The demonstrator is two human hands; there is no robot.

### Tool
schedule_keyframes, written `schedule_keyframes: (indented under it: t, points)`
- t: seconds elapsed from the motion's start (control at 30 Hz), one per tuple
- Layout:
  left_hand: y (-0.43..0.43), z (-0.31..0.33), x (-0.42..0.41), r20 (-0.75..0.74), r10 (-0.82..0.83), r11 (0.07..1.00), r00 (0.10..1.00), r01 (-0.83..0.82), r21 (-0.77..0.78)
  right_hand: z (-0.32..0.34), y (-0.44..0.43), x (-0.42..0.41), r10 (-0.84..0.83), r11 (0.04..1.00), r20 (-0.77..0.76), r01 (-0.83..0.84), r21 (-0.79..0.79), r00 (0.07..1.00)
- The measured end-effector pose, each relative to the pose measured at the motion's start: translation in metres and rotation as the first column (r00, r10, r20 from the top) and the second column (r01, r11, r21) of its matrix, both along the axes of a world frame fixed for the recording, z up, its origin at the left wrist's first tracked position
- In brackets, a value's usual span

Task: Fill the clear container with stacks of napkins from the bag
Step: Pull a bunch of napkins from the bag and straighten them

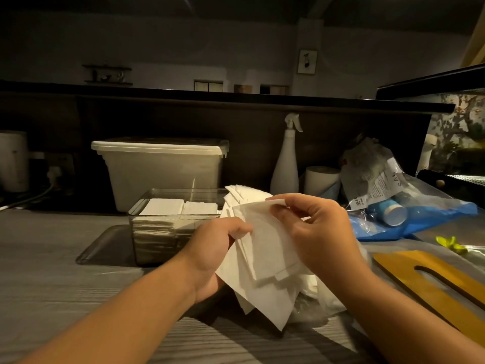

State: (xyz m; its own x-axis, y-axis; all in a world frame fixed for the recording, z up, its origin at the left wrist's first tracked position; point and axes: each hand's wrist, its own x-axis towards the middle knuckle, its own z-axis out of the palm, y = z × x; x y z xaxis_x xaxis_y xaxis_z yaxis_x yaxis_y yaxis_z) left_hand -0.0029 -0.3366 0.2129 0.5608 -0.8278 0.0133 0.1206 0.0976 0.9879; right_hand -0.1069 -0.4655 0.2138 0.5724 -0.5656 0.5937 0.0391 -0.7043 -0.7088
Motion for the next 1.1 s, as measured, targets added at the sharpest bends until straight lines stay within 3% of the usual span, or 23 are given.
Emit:
schedule_keyframes:
  t: [0.17, 0.3, 0.37, 0.47, 0.6, 0.77, 0.9, 1.1]
  points:
    - [-0.001, 0.000, 0.001, -0.035, 0.043, 0.999, 0.998, -0.043, 0.002, 0.007, -0.009, -0.003, -0.002, 0.995, 0.085, -0.006, 0.102, 0.996]
    - [-0.001, -0.002, 0.000, -0.005, 0.082, 0.997, 0.997, -0.082, -0.016, 0.018, -0.003, -0.009, 0.263, 0.854, 0.210, -0.329, 0.403, 0.941]
    - [0.000, -0.002, 0.000, 0.019, 0.053, 0.998, 0.998, -0.053, -0.019, 0.015, 0.001, -0.006, 0.255, 0.887, 0.152, -0.293, 0.356, 0.955]
    - [-0.001, -0.004, 0.000, -0.017, -0.039, 0.996, 0.999, 0.038, -0.077, 0.005, 0.004, 0.001, 0.115, 0.962, 0.055, -0.125, 0.244, 0.992]
    - [-0.002, -0.005, -0.001, 0.011, -0.111, 0.989, 0.994, 0.111, -0.099, -0.003, 0.003, 0.004, -0.024, 0.994, 0.033, 0.021, 0.107, 0.999]
    - [-0.008, -0.009, -0.003, 0.164, 0.058, 0.998, 0.985, -0.054, -0.027, -0.003, 0.004, 0.005, -0.045, 0.997, -0.020, 0.046, 0.055, 0.999]
    - [-0.009, -0.010, -0.003, 0.241, 0.094, 0.995, 0.966, -0.083, -0.055, 0.003, 0.005, 0.003, 0.000, 0.992, -0.132, 0.017, 0.128, 0.991]
    - [-0.011, -0.012, -0.005, 0.275, 0.101, 0.995, 0.956, -0.095, -0.037, 0.000, 0.010, 0.003, 0.082, 0.985, -0.124, -0.062, 0.161, 0.989]
